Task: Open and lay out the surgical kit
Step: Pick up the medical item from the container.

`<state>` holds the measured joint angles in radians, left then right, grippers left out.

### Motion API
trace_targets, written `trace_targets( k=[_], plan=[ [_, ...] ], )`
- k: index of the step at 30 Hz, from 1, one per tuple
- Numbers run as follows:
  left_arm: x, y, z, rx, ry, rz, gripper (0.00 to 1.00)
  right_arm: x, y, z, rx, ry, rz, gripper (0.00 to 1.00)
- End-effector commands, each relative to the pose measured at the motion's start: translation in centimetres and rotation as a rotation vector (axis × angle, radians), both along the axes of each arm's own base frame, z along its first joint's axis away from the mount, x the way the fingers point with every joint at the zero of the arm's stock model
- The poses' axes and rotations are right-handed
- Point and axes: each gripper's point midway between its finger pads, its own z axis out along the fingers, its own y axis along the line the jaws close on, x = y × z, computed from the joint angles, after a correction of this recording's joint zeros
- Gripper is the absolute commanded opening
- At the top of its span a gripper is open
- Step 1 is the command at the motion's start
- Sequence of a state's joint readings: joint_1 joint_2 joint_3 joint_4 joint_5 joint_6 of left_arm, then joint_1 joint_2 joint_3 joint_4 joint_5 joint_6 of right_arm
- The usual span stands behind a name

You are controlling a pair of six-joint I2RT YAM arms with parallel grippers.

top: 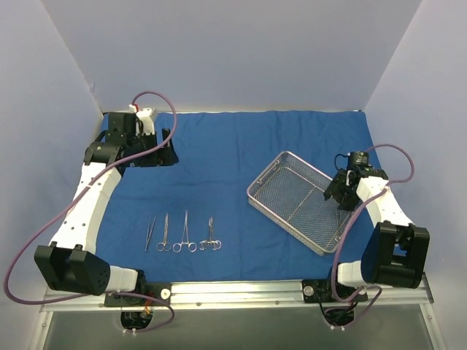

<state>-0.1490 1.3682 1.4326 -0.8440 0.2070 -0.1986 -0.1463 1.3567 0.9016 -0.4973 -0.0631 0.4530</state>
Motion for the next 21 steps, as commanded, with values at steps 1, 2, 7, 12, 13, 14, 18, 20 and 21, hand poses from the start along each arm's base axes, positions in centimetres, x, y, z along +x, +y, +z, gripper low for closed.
trace_targets(
  k=[1, 2, 7, 12, 13, 14, 18, 20, 21],
  plan=[
    [0.0, -4.7, 2.4, -0.128, -0.086, -0.187, 0.94, -0.4, -1.4, -1.9, 0.013, 0.019, -0.143, 0.51],
    [0.2, -5.3, 2.2, -0.132, -0.091, -0.191, 0.94, -0.4, -1.5, -2.2, 0.007, 0.018, -0.144, 0.52],
    [0.5, -5.5, 0.8, -0.151, -0.043, -0.151, 0.94, -1.2, -3.9, -3.4, -0.117, 0.059, -0.207, 0.6],
    [0.9, -2.4, 0.5, -0.117, -0.043, 0.027, 0.94, -1.5, -4.9, -4.6, -0.171, 0.11, -0.214, 0.64],
    [1.0, -2.3, 0.5, -0.116, -0.039, 0.034, 0.94, -1.4, -5.1, -4.8, -0.183, 0.115, -0.214, 0.64],
    [1.0, -2.4, 0.3, -0.118, -0.034, 0.034, 0.94, -1.5, -5.2, -5.4, -0.184, 0.13, -0.208, 0.64],
    [0.7, -3.3, 0.5, -0.156, -0.022, -0.013, 0.94, -1.3, -4.8, -7.1, -0.169, 0.176, -0.184, 0.64],
    [0.8, -3.4, 0.6, -0.151, -0.021, -0.023, 0.94, -0.9, -4.5, -7.7, -0.164, 0.181, -0.165, 0.62],
    [0.7, -3.5, 0.6, -0.153, -0.019, -0.035, 0.94, -0.8, -4.2, -7.8, -0.171, 0.185, -0.153, 0.6]
  ],
)
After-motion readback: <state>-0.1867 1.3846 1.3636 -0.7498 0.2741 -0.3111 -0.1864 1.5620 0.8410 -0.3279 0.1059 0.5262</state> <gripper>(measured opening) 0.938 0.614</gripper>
